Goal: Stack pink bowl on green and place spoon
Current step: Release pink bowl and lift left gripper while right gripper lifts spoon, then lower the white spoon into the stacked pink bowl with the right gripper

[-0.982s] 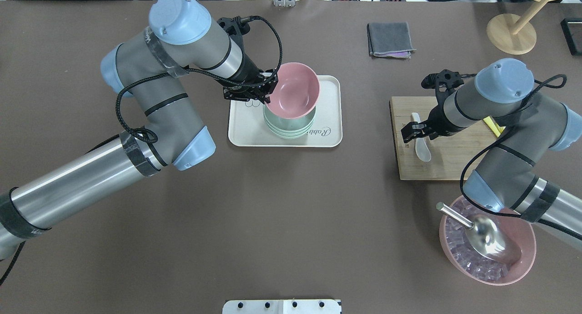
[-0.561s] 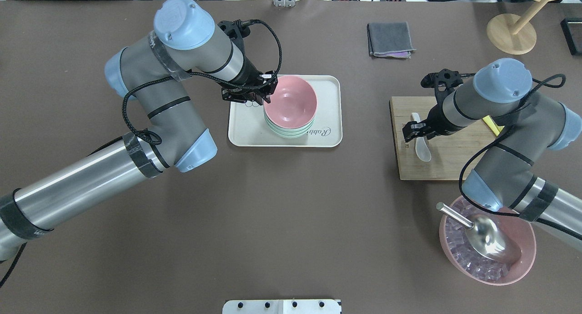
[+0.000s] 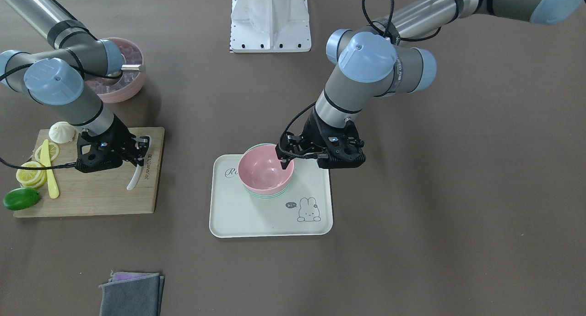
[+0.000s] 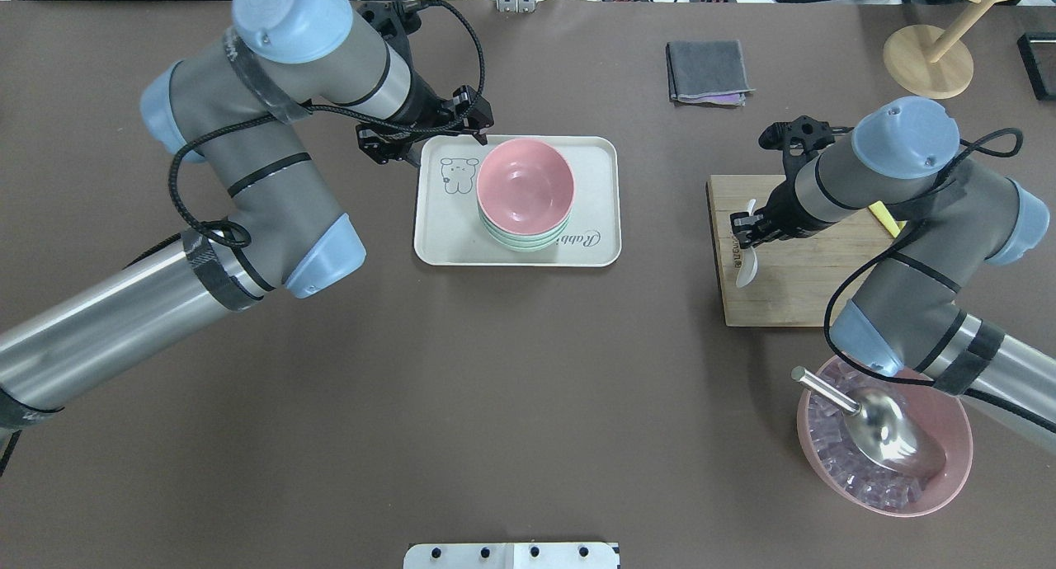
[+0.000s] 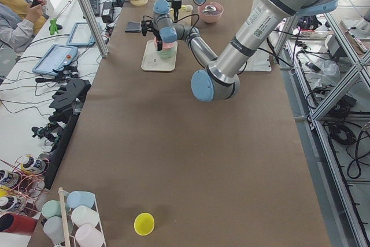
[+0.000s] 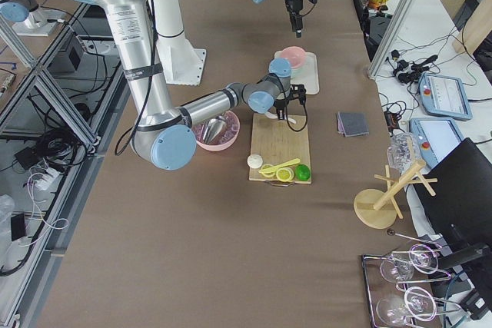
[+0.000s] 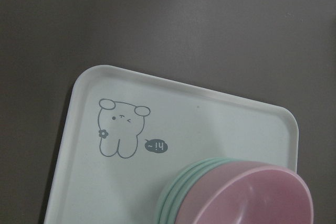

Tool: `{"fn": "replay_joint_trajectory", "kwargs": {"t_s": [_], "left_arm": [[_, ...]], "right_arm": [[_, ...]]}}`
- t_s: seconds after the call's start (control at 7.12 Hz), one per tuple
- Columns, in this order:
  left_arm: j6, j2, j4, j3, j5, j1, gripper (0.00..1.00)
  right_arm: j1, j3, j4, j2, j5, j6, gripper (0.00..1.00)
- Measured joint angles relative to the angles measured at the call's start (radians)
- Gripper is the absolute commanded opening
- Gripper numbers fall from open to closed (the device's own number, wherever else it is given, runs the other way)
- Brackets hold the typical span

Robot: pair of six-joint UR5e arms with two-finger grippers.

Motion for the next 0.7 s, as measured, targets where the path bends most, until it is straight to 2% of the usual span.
{"fn": "replay_joint_trajectory", "kwargs": {"t_s": [0.28,0.7], "left_arm": [[0.043,0.078,0.013,-0.086,-0.078,-0.072,0.98],[0.210,0.275,0.014,-0.219,-0.191,-0.204,0.98]], "right_arm": [[0.003,0.002,-0.008,0.051,0.001,0.061,0.00],[-0.021,-0.002,-0.138,0.289,-0.023,0.315,0.00]]}}
